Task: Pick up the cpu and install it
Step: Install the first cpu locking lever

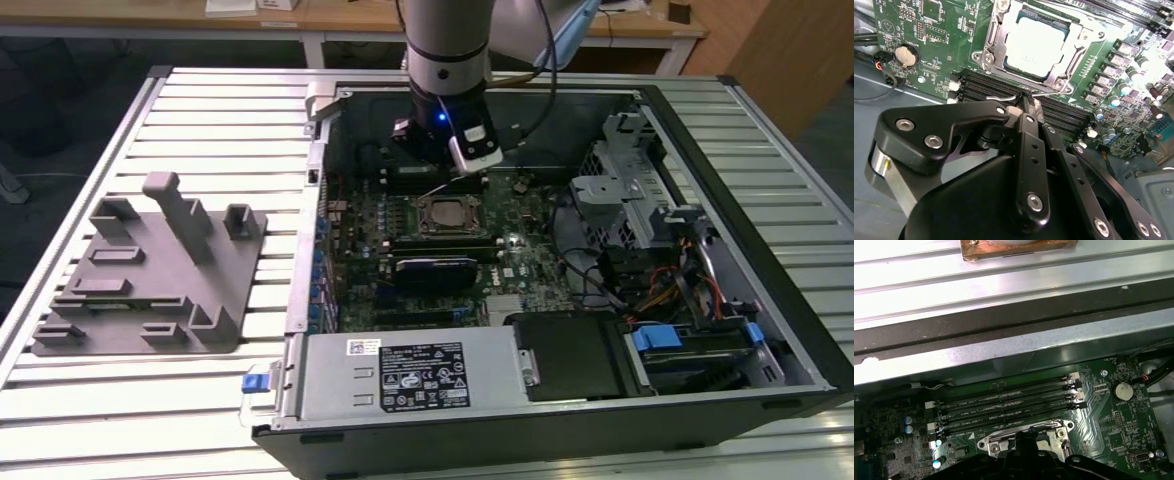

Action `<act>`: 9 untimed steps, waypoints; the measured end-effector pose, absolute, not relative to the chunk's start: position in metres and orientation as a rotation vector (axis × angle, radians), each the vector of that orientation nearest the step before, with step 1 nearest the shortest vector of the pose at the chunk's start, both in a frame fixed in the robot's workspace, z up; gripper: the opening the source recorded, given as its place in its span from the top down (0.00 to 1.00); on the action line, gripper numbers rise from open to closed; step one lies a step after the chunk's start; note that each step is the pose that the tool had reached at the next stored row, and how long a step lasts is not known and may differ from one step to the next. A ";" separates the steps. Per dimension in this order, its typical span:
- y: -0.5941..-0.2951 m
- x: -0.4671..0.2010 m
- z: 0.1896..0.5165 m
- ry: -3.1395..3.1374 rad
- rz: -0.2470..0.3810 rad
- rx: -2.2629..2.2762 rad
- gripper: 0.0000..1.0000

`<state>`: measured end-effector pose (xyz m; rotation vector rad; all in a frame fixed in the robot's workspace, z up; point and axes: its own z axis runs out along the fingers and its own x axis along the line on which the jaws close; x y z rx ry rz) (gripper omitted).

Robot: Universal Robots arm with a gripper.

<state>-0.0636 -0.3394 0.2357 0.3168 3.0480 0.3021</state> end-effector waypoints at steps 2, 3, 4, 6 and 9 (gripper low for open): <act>-0.339 -0.064 0.235 3.045 0.302 0.316 0.89; -0.339 -0.064 0.235 3.045 0.302 0.316 0.89; -0.339 -0.064 0.235 3.044 0.302 0.316 0.89; -0.339 -0.064 0.234 3.042 0.303 0.315 0.89; -0.339 -0.064 0.230 3.022 0.328 0.312 0.89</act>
